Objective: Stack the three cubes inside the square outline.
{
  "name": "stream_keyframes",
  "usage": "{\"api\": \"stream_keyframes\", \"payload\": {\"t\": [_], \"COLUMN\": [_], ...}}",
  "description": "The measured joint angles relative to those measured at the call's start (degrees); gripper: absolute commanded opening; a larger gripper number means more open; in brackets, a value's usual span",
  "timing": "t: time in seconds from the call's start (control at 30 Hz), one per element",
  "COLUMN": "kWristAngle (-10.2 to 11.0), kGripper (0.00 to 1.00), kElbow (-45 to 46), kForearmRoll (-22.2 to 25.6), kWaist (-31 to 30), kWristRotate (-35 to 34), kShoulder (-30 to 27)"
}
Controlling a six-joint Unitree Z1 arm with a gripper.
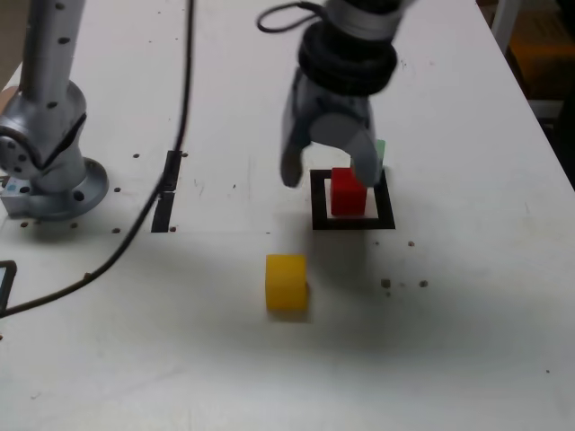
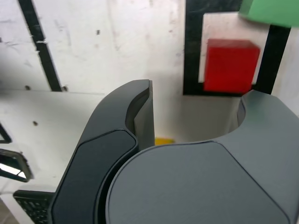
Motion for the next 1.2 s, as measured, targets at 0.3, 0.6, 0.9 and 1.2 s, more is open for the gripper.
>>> {"api": "stream_keyframes", "payload": {"t": [0.3, 0.6, 0.9, 1.2], "kWristAngle": [0.0, -1.9, -4.6, -5.9], "kGripper": [0.69, 0.69, 0.70, 0.71], "kElbow": [3.5, 3.6, 6.0, 8.2], "kForearmRoll": [-0.4, -3.1, -6.8, -10.4], "kWaist": [-8.1, -15.8, -20.3, -21.5], "kWristRotate": [-5.6, -13.1, -16.9, -16.9], "kShoulder": [-6.9, -7.4, -6.1, -3.5]}}
